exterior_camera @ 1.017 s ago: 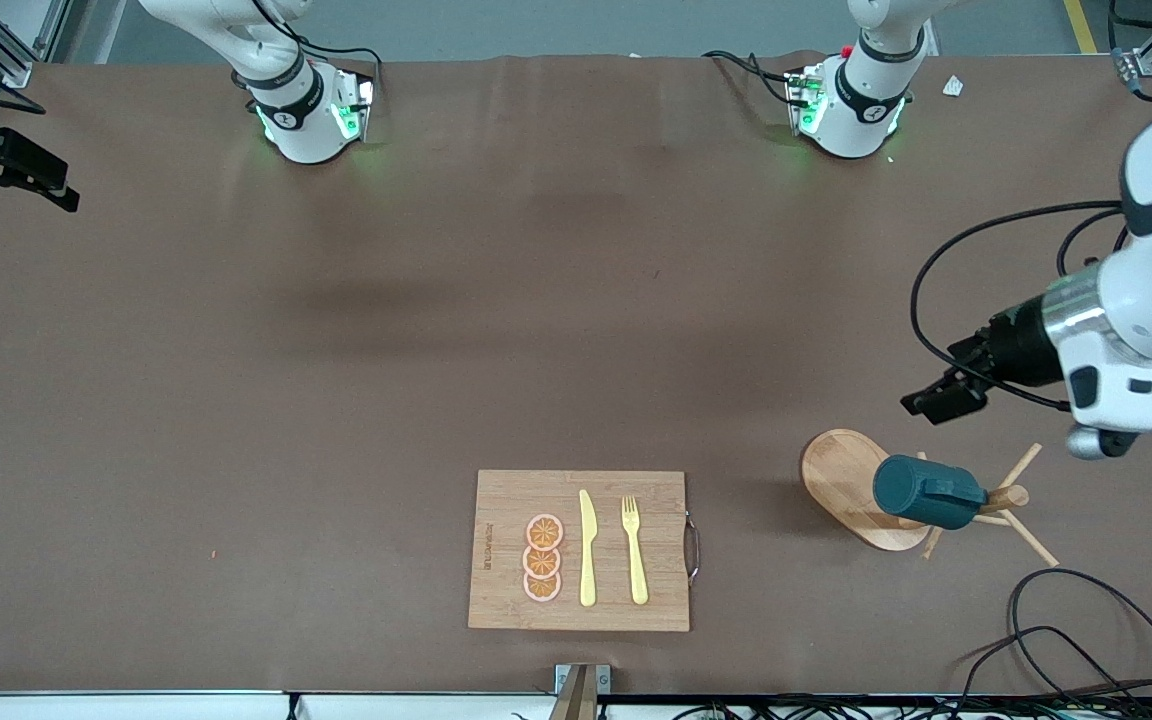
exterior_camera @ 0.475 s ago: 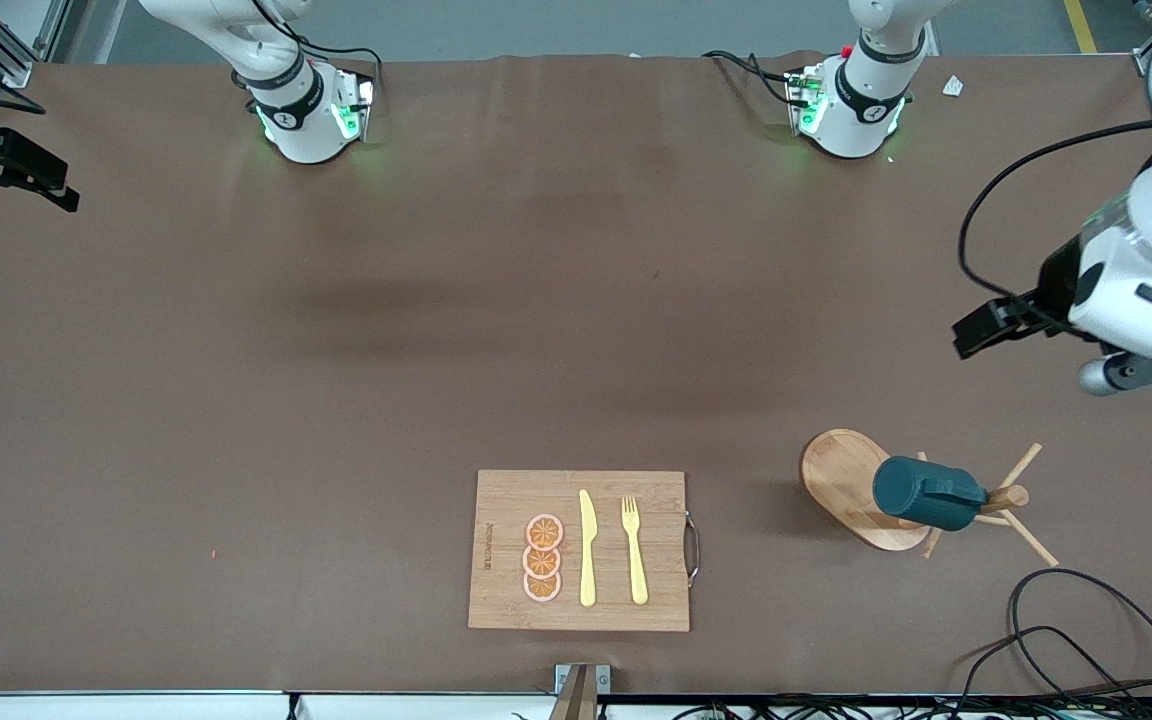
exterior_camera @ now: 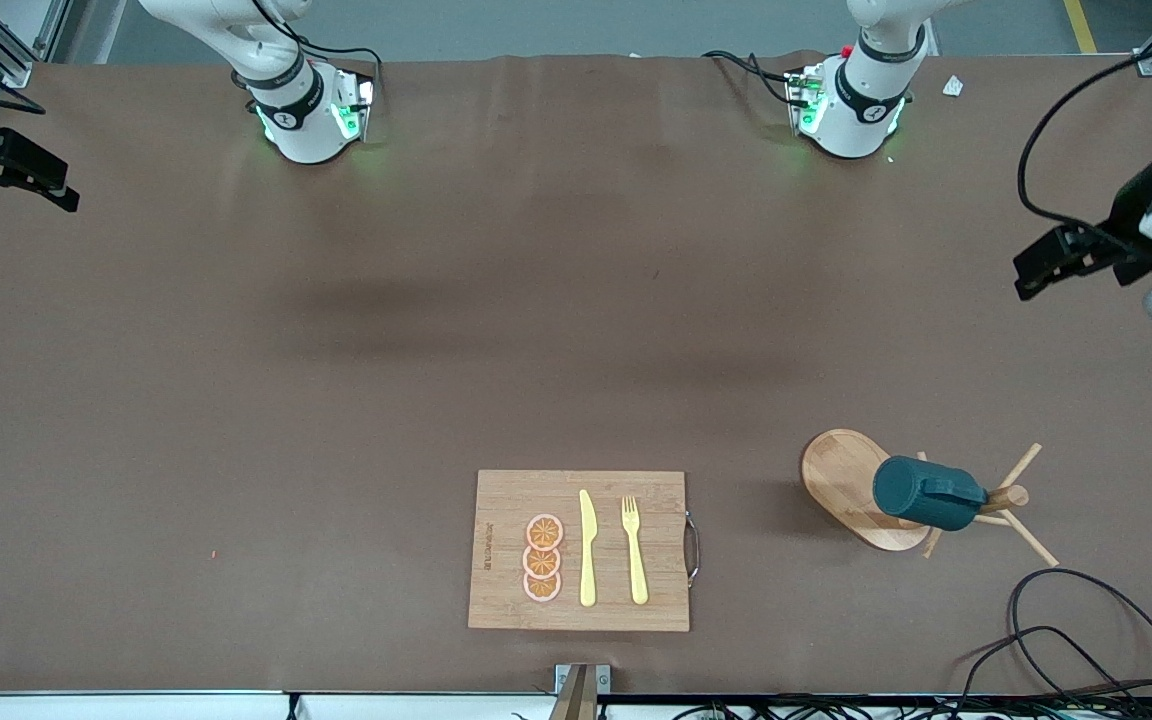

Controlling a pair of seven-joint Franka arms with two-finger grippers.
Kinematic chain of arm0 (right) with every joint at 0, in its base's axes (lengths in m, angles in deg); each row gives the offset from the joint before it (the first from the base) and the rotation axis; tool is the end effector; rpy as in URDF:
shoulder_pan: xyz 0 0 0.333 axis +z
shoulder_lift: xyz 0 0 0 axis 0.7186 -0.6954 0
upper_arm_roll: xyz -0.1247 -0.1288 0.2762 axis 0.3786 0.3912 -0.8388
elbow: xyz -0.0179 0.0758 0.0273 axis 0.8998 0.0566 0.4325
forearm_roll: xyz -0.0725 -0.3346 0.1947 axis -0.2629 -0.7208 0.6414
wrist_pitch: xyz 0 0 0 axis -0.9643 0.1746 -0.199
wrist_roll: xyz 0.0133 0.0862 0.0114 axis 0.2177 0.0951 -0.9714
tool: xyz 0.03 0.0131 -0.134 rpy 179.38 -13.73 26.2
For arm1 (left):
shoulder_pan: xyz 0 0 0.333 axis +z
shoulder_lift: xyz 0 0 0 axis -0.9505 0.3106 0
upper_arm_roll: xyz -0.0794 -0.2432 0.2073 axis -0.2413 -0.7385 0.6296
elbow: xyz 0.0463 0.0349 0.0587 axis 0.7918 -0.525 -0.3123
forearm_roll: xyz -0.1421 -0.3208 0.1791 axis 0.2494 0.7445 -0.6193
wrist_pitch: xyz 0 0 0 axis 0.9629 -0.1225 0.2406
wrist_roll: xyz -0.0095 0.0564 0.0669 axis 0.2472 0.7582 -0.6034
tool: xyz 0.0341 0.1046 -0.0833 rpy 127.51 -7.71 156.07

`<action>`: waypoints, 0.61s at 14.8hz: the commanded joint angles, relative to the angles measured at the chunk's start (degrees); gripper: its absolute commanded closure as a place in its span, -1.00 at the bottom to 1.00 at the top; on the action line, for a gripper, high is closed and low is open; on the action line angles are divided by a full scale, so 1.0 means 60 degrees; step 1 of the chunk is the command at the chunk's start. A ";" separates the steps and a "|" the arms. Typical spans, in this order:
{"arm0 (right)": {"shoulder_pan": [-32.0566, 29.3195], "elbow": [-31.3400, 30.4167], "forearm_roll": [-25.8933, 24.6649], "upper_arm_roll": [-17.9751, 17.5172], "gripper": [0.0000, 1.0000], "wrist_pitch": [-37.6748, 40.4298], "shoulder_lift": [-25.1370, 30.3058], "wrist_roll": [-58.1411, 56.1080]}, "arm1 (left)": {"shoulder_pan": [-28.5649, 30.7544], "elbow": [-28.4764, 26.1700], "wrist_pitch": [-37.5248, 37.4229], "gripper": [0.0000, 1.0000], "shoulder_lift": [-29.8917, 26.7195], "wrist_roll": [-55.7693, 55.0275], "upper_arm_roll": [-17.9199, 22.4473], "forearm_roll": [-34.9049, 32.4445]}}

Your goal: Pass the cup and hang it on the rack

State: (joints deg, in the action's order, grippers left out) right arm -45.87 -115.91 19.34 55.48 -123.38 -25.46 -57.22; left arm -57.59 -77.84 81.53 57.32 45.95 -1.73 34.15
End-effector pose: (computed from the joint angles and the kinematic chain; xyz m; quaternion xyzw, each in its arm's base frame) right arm 0.4946 -0.0259 0.6415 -0.9996 -0.0007 0.0293 0.0052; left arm 0.5703 -0.0769 0.6448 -0.9976 -0.0587 -0.0089 0.0369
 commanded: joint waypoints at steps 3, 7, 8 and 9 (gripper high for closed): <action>-0.0041 -0.0110 0.0107 -0.0010 -1.00 0.0007 0.0168 -0.0024 | -0.1855 -0.2000 0.0098 -1.00 -0.1582 0.0427 0.2475 0.0760; -0.0041 -0.0110 0.0107 -0.0010 -1.00 0.0022 0.0168 -0.0024 | -0.2518 -0.2982 0.0243 -1.00 -0.2315 0.1175 0.3388 0.0953; -0.0041 -0.0110 0.0107 0.0005 -1.00 0.0022 0.0168 -0.0024 | -0.2533 -0.3231 0.0360 -1.00 -0.2505 0.1175 0.3389 0.0953; -0.0026 -0.0110 0.0107 -0.0009 -1.00 0.0007 0.0168 -0.0024 | -0.2562 -0.3379 0.0448 -1.00 -0.2594 0.1175 0.3345 0.0938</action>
State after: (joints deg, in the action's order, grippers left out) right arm -45.87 -115.91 19.34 55.49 -123.38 -25.46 -57.22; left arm -71.95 -93.25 82.04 45.76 52.17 17.83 38.96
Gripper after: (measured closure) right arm 0.000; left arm 0.000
